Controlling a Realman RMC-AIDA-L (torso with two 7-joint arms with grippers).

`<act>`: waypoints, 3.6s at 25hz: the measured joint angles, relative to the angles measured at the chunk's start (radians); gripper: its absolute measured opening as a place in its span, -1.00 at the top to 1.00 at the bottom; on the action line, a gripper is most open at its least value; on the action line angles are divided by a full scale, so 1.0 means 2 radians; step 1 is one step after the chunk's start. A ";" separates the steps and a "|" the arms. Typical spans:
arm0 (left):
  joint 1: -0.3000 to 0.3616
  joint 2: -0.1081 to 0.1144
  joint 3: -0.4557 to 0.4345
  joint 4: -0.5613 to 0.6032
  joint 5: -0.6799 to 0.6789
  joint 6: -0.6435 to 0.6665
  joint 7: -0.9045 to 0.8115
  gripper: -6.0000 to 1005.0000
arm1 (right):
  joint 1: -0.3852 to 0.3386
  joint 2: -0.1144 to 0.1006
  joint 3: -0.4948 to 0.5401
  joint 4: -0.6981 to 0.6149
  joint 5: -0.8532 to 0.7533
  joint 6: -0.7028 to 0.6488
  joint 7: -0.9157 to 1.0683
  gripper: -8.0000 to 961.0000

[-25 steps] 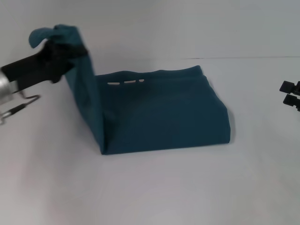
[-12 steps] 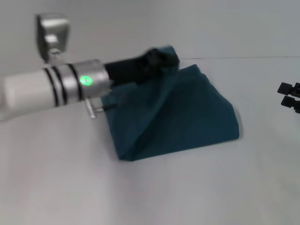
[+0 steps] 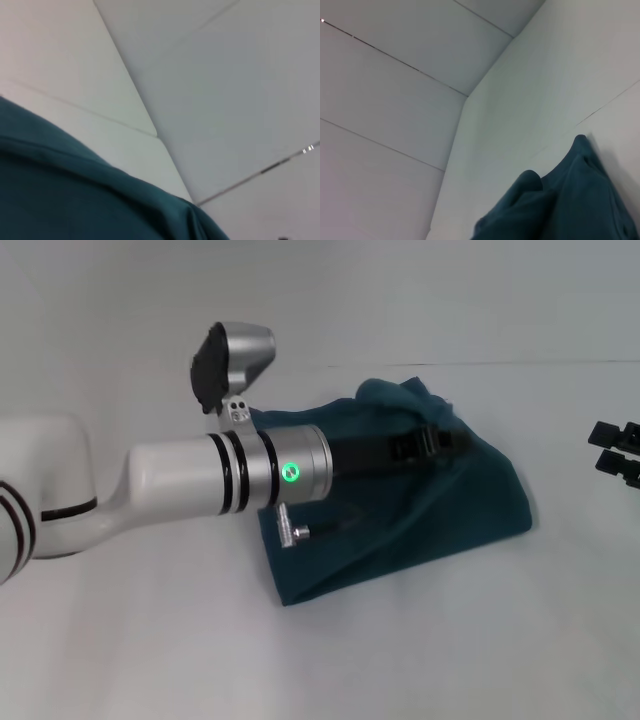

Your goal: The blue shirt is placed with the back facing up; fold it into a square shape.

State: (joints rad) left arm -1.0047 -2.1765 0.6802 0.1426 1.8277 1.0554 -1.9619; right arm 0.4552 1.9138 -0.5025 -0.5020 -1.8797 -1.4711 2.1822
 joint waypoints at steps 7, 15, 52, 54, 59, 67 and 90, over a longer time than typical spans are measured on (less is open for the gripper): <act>0.024 0.002 0.051 0.014 0.001 0.017 -0.044 0.69 | -0.002 -0.004 0.000 0.005 0.000 0.003 -0.001 -0.43; 0.097 0.006 0.042 0.114 -0.039 0.126 -0.073 0.06 | 0.003 -0.007 -0.006 0.007 -0.014 0.012 0.004 -0.43; 0.281 0.044 -0.013 0.280 -0.007 0.234 -0.186 -0.31 | 0.225 0.032 -0.163 0.007 -0.257 0.217 0.162 -0.43; 0.280 0.043 -0.013 0.280 -0.007 0.234 -0.185 -0.31 | 0.229 0.034 -0.163 0.008 -0.257 0.219 0.161 -0.43; 0.280 0.041 -0.016 0.279 -0.007 0.233 -0.185 -0.31 | 0.235 0.035 -0.171 0.017 -0.260 0.231 0.166 -0.43; 0.279 0.040 -0.014 0.279 -0.010 0.226 -0.184 -0.31 | 0.242 0.042 -0.188 0.034 -0.261 0.254 0.167 -0.43; 0.275 0.040 -0.017 0.277 -0.012 0.218 -0.179 -0.31 | 0.240 0.054 -0.209 0.001 -0.260 0.272 0.180 0.86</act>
State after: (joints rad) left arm -0.4553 -2.0970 0.6457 0.6964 1.8034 1.4922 -2.3194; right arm 0.9354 2.0211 -0.9202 -0.5005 -2.3994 -0.9263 2.5424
